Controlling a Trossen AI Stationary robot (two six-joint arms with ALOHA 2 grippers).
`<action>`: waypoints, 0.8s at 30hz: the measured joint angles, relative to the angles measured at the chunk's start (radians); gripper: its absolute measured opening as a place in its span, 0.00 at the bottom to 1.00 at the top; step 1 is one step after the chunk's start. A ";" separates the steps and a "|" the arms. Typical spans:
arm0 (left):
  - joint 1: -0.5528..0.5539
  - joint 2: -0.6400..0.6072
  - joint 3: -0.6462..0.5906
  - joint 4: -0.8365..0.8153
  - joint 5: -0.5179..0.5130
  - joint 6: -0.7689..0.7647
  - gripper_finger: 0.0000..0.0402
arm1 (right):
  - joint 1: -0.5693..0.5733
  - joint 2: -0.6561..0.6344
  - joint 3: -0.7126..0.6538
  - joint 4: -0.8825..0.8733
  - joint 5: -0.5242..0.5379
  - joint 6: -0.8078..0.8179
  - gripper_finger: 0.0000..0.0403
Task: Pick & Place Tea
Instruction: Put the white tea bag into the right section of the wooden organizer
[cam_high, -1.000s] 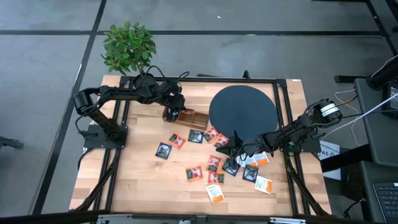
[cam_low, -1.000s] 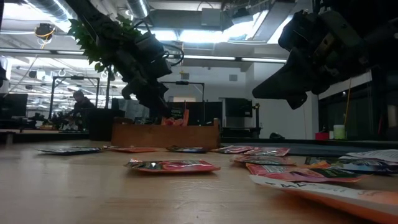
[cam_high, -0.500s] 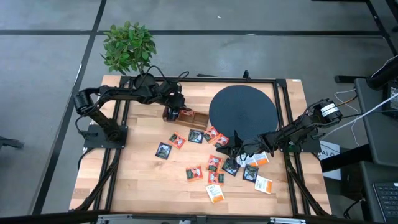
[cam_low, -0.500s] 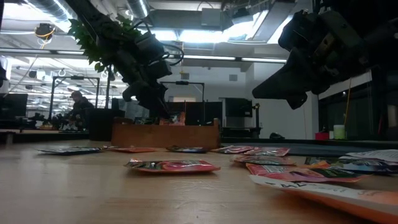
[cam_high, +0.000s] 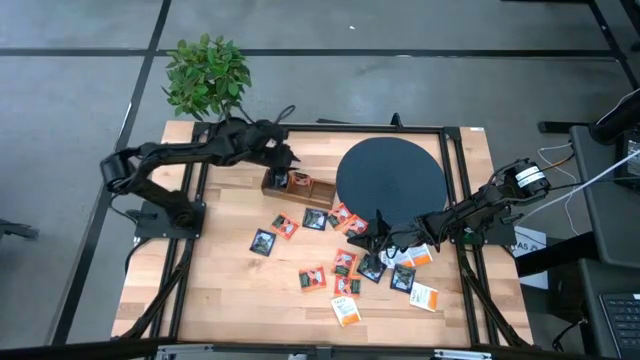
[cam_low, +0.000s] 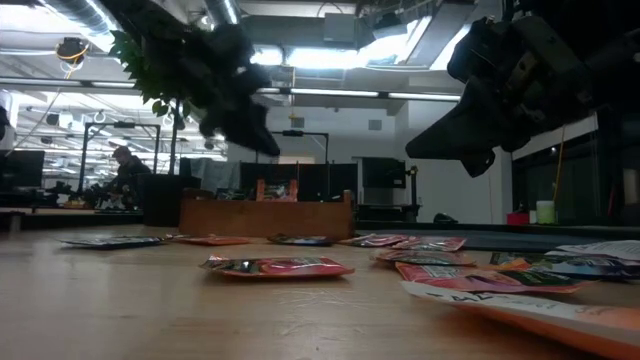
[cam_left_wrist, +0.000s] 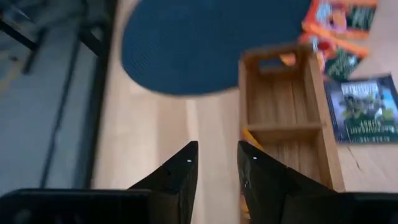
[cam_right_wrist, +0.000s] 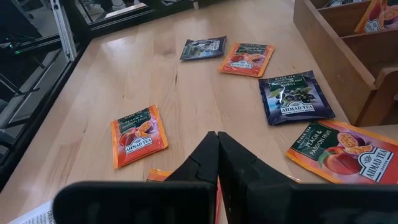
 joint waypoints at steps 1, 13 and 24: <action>-0.002 -0.025 0.000 -0.002 0.000 -0.012 0.27 | 0.000 0.000 0.000 0.000 0.000 0.000 0.02; -0.161 -0.234 0.000 -0.008 0.000 -0.155 0.26 | 0.000 0.000 0.000 0.004 0.000 0.000 0.02; -0.439 -0.237 0.000 -0.062 -0.169 -0.257 0.06 | 0.000 0.000 0.008 0.008 -0.039 0.090 0.02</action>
